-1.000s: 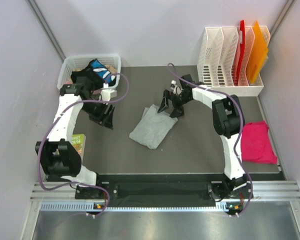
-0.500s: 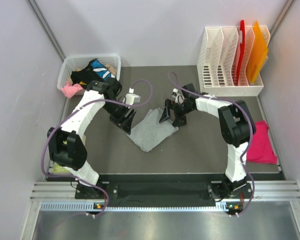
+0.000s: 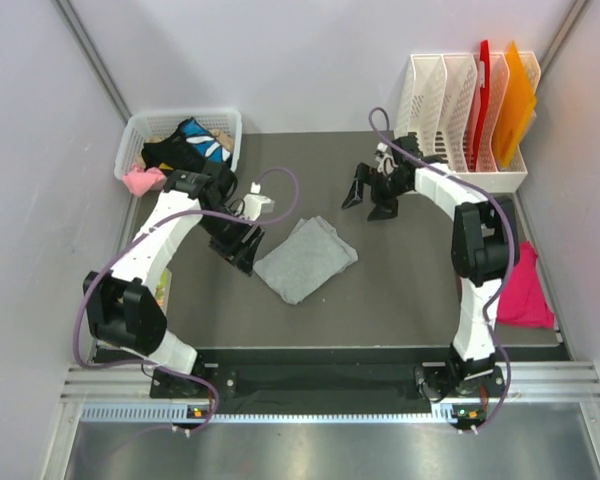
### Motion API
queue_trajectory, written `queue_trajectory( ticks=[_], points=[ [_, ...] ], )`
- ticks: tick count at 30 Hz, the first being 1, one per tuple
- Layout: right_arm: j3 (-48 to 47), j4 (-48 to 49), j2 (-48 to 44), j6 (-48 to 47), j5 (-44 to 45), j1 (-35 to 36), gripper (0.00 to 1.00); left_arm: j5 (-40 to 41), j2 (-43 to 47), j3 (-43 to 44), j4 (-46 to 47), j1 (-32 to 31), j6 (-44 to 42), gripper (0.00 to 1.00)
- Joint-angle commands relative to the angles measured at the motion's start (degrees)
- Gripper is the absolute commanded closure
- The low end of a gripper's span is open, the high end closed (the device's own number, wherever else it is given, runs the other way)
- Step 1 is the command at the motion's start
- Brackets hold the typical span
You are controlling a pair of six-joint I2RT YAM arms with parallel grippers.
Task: Fold and stack the t-shirts
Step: Smooth out wrinkles on the folded tshirt, then put the neatly folded tshirt into the corner of the board with the right arm
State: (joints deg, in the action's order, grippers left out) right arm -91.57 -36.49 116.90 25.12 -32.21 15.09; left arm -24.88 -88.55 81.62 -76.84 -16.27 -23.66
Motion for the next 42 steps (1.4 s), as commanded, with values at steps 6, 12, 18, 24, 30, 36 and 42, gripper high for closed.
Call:
queue_trajectory(
  ticks=[6,12,18,24,30,36,42],
  points=[
    [5.0,4.5,7.2,-2.4,-4.6,0.4,0.00,1.4,5.3,-0.4,-1.5,0.5,2.1,0.36],
    [13.2,8.4,7.2,-3.0,-11.2,3.1,0.00,1.9,4.9,-0.1,-1.3,0.6,2.6,0.36],
    [17.5,8.7,7.5,-5.1,-13.8,9.3,0.00,1.8,4.0,-0.2,-0.9,0.8,2.1,0.36],
    [19.1,9.5,8.3,-4.7,-12.8,14.4,0.00,2.2,4.4,0.1,-1.0,1.2,1.5,0.36],
    [17.7,11.1,9.8,-0.2,-8.1,17.2,0.00,4.0,5.8,-0.2,-2.3,2.3,-0.1,0.36],
    [16.0,13.3,11.5,4.7,-1.9,21.0,0.00,5.3,8.7,-2.1,-3.6,3.8,-2.2,0.36],
    [15.8,14.6,10.8,6.5,6.0,23.1,0.00,4.8,10.9,-5.8,-2.5,5.1,-3.2,0.35]
  ],
)
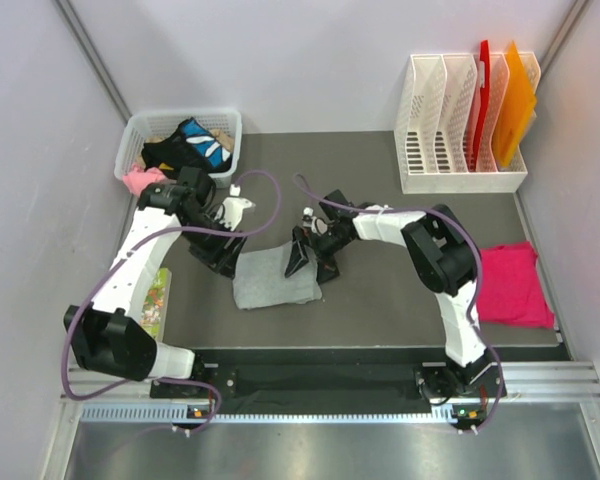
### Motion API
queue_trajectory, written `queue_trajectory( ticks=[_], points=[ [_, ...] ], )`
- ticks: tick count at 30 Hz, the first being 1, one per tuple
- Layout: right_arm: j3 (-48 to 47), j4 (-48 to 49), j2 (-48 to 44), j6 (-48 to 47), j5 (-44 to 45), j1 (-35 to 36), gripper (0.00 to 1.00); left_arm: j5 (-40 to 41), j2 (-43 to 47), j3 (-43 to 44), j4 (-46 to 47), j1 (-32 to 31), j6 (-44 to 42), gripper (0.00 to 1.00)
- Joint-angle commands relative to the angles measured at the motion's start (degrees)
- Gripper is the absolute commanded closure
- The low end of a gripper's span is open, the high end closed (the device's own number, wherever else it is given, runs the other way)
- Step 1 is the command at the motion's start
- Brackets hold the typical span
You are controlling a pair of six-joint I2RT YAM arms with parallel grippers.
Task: Fold and stack the t-shirts
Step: Put the neatly folded tshirt into the corner of the board with the right arm
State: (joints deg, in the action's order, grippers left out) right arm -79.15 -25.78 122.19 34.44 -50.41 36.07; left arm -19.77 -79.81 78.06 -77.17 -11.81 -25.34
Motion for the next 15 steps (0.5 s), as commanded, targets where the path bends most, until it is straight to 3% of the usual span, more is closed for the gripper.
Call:
queue_trajectory(
  ticks=[1,3,4,5,6,8,9,14,15],
  points=[
    [3.6,4.7,5.0,-2.3,25.5,2.0,0.00,-0.3,1.9,-2.8,-2.0,0.7,-1.3,0.35],
    [5.1,6.3,4.2,-0.2,25.6,1.7,0.05,-0.5,1.5,-2.5,-2.5,0.7,-1.3,0.35],
    [5.9,9.0,3.4,1.0,25.2,1.5,0.13,-0.8,1.8,-2.3,-2.6,0.9,-1.3,0.35],
    [6.6,10.0,3.1,2.1,25.1,1.2,0.24,-0.7,2.0,-2.3,-2.6,0.9,-1.4,0.35],
    [7.7,10.7,2.8,4.3,25.7,1.0,0.45,-0.6,2.4,-2.3,-2.6,0.9,-1.5,0.35],
    [8.3,11.3,2.2,6.9,27.3,1.0,0.75,-0.4,3.1,-2.6,-2.8,1.1,-2.0,0.35],
    [8.4,11.4,2.3,7.3,27.7,1.0,0.84,-0.2,3.3,-2.6,-3.2,1.2,-2.1,0.35],
    [10.2,13.1,2.2,8.6,28.7,1.3,0.83,0.1,4.2,-2.4,-4.7,2.3,-3.6,0.35],
    [10.6,13.6,2.3,8.9,28.6,1.2,0.88,0.1,4.5,-2.4,-5.2,2.5,-3.7,0.35]
  ],
)
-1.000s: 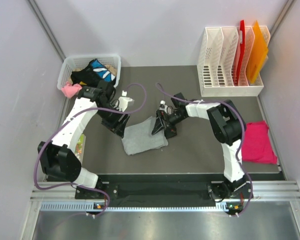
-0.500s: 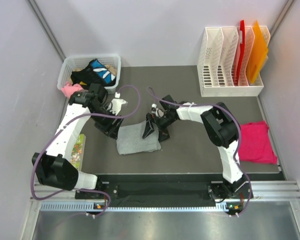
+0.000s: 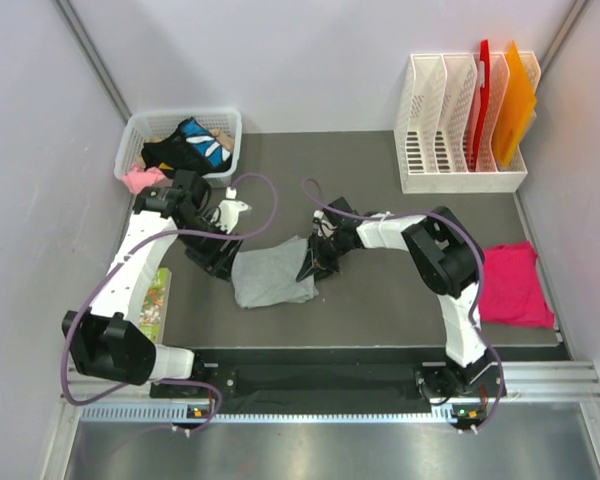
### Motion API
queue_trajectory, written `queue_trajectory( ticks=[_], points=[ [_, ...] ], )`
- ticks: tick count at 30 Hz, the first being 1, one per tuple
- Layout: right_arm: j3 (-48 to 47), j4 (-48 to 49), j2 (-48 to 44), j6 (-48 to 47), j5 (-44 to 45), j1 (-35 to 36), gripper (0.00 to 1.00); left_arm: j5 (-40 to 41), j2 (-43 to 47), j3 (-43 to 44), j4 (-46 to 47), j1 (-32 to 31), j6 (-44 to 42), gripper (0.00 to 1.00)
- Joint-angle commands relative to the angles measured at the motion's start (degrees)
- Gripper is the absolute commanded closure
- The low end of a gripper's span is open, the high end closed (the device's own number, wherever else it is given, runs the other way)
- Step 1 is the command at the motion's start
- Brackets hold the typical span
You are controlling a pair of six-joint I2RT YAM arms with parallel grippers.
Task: Fold and stack the t-shirts
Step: Put the neatly folded tshirt into the corner of the board with the right arm
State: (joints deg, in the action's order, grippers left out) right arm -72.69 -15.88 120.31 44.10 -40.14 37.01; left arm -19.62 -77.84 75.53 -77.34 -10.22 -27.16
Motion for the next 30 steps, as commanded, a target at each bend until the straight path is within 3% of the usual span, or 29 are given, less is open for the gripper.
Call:
queue_trajectory(
  ticks=[1,3,9,18,22,30],
  points=[
    [4.6,5.4,4.1,-0.6,17.4,0.3,0.92,0.0,3.0,0.0,-5.2,1.1,-2.3,0.35],
    [5.6,6.7,4.0,-0.2,16.7,0.5,1.00,0.2,3.6,-0.3,-5.5,1.5,-2.5,0.35],
    [2.9,3.9,-3.3,-4.8,16.1,-0.4,1.00,0.5,4.3,-0.6,-6.3,3.5,-5.0,0.35],
    [2.4,-11.9,-30.2,-11.3,18.8,-16.4,1.00,-1.2,3.1,-0.4,-7.4,9.9,-10.4,0.35],
    [2.0,-21.0,-37.6,-14.4,18.6,-22.6,1.00,-1.8,1.7,0.3,-7.3,11.6,-11.5,0.35],
    [10.0,-30.6,-53.0,-18.4,18.2,-33.0,1.00,-3.0,-1.7,4.3,-7.4,12.0,-12.2,0.35]
  ],
)
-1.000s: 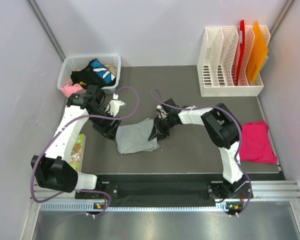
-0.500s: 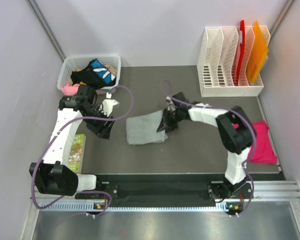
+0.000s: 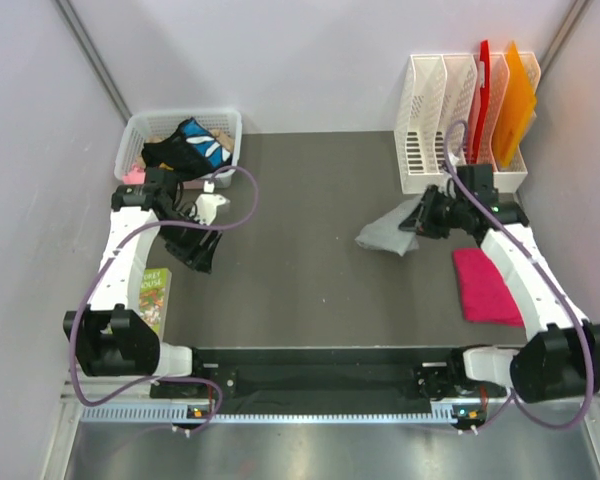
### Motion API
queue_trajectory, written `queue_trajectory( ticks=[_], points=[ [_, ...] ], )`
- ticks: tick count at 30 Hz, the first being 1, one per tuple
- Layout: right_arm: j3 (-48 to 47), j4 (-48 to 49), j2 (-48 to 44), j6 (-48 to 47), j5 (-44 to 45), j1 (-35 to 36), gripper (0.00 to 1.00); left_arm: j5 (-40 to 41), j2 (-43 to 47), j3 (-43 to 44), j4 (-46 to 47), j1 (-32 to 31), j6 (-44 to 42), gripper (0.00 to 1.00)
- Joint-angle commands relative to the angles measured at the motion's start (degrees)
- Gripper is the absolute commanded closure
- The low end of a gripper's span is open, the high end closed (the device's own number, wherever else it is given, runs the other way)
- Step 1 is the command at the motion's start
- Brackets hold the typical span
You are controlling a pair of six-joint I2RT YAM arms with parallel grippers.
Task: Fold and stack the t-shirts
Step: Put the neatly folded tshirt into the corner of the board with the right arm
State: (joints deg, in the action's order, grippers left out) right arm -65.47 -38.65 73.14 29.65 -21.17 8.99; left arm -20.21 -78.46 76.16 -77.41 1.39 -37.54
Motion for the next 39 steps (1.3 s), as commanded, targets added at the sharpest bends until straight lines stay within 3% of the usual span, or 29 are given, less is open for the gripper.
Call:
queue_trajectory(
  ticks=[1,7,16,28,39],
  points=[
    [3.2,-8.7,-6.6,-4.5,-1.2,-7.6,1.00,-2.6,-1.3,3.8,-7.3,0.3,-1.9,0.35],
    [3.0,-15.2,-10.2,-9.3,-0.8,-19.2,1.00,-1.9,-1.9,4.1,-7.3,0.4,-2.6,0.35],
    [0.7,-15.2,-9.5,-8.0,1.5,-23.8,1.00,-2.0,-1.8,3.6,-7.4,1.3,-3.5,0.35],
    [-13.3,-14.9,1.6,-5.9,2.0,-32.5,1.00,-2.2,-1.2,2.5,-7.6,3.8,-6.1,0.35],
    [-8.6,-13.3,3.1,-5.9,6.5,-37.1,1.00,-2.9,-2.0,2.2,-8.6,8.4,-9.9,0.35]
  ],
)
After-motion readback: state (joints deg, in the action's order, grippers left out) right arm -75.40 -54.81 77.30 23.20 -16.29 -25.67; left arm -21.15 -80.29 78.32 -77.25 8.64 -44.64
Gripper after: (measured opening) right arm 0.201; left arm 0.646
